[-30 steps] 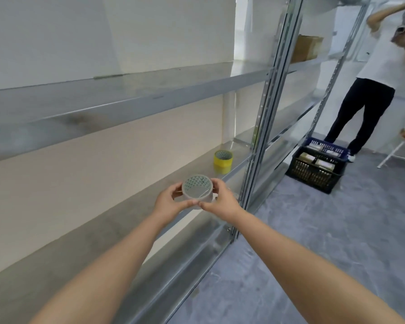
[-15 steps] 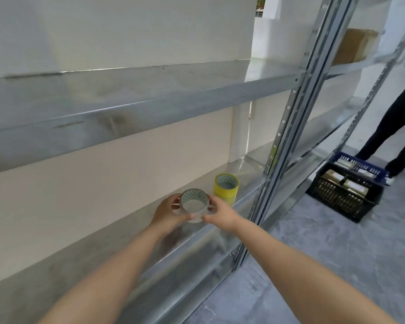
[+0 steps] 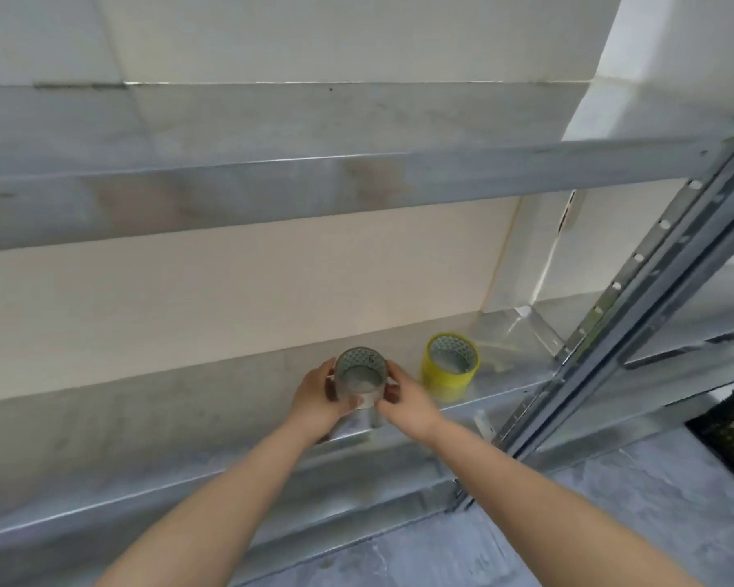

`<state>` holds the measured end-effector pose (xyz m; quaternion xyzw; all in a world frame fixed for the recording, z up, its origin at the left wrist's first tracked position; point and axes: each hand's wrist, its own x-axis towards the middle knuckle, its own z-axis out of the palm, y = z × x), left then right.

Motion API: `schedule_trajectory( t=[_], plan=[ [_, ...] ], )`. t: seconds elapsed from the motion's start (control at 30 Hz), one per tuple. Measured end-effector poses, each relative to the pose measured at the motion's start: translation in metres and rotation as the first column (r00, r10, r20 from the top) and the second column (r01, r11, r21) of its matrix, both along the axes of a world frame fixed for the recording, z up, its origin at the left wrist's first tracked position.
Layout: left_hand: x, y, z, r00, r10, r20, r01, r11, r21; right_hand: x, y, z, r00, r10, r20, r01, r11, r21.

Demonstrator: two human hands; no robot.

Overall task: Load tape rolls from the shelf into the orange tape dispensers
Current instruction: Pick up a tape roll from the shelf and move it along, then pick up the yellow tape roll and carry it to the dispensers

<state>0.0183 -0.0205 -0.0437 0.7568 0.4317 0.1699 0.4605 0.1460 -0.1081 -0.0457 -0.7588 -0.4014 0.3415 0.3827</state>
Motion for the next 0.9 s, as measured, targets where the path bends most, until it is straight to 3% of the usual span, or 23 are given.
schedule_trajectory(
  t=[0.13,0.23,0.33,0.4,0.5,0.63,0.77,0.9],
  plan=[
    [0.016,-0.02,0.008,0.988,0.125,-0.096,-0.101,0.97,0.219,0.024,-0.024,0.009,0.991,0.062,0.122,-0.067,0.997,0.041],
    [0.041,-0.04,0.013,0.995,0.065,-0.08,-0.032,0.934,0.355,0.061,-0.046,0.014,0.963,-0.064,0.261,0.029,0.99,0.137],
    [0.075,-0.065,0.011,0.987,-0.086,-0.136,0.125,0.943,0.308,0.097,-0.063,0.019,0.905,-0.373,0.205,0.343,0.924,0.167],
    [0.099,-0.074,0.005,0.982,-0.129,-0.138,0.162,0.952,0.259,0.117,-0.071,0.02,0.899,-0.417,0.129,0.412,0.909,0.069],
    [0.126,-0.072,0.001,0.985,-0.107,-0.132,0.132,0.972,0.194,0.131,-0.073,0.014,0.947,-0.307,0.089,0.313,0.948,-0.061],
    [0.149,-0.062,-0.005,0.988,-0.054,-0.142,0.073,0.989,0.129,0.135,-0.064,0.012,0.981,-0.194,0.008,0.194,0.975,-0.109],
    [0.162,-0.055,-0.007,0.994,0.027,-0.109,-0.029,0.999,-0.014,0.132,-0.057,0.013,0.993,-0.118,0.014,0.119,0.992,-0.051],
    [0.158,-0.057,-0.001,0.993,0.094,-0.068,-0.088,0.992,0.087,0.121,-0.059,0.018,0.987,-0.155,-0.04,0.157,0.985,0.074]
  ],
)
